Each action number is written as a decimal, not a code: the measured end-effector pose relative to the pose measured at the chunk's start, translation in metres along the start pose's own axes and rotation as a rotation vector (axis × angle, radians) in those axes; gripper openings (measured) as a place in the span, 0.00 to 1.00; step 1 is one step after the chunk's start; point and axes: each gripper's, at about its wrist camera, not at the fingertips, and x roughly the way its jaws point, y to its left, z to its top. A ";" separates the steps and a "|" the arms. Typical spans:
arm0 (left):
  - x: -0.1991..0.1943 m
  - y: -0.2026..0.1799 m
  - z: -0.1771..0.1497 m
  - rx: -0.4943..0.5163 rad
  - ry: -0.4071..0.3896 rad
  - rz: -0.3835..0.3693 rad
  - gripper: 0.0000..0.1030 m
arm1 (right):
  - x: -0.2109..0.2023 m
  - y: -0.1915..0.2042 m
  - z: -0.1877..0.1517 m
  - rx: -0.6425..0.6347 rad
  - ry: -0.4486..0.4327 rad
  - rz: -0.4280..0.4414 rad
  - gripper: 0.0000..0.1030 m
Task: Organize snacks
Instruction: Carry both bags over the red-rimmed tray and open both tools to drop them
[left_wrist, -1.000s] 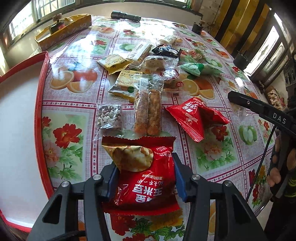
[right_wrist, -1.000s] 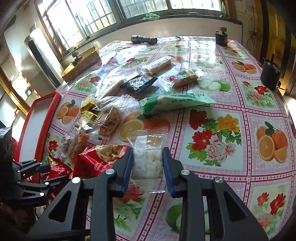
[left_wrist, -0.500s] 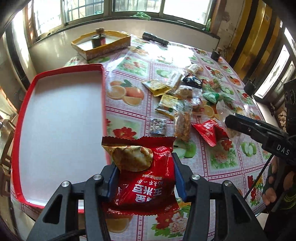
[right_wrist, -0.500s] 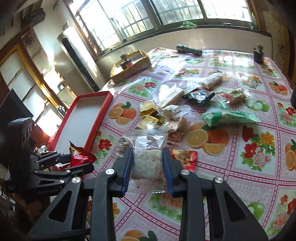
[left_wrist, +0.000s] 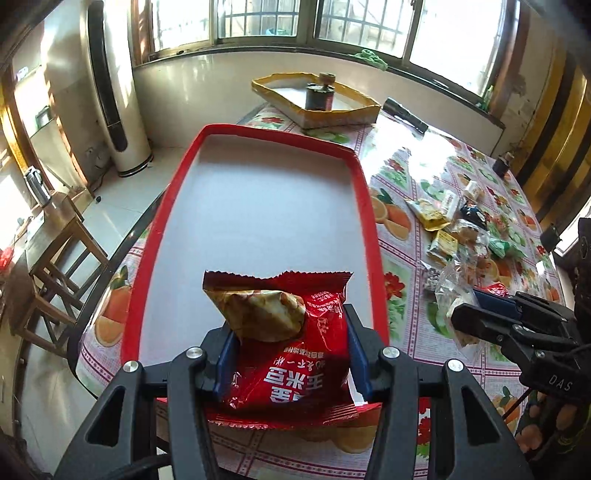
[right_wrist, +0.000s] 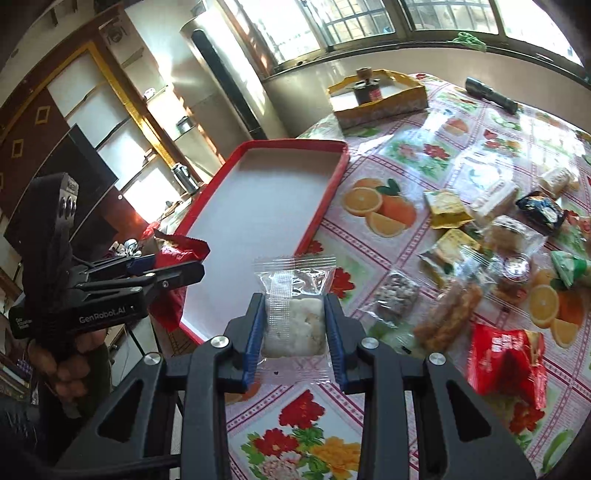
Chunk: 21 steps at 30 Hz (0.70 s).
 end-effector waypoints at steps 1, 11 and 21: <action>0.000 0.004 0.000 -0.004 0.000 0.007 0.49 | 0.005 0.005 0.002 -0.008 0.005 0.012 0.33; 0.007 0.025 -0.002 -0.026 -0.007 0.051 0.49 | 0.049 0.032 0.012 -0.018 0.056 0.115 0.33; 0.029 0.036 -0.010 -0.029 0.045 0.084 0.49 | 0.100 0.041 0.014 -0.020 0.120 0.133 0.33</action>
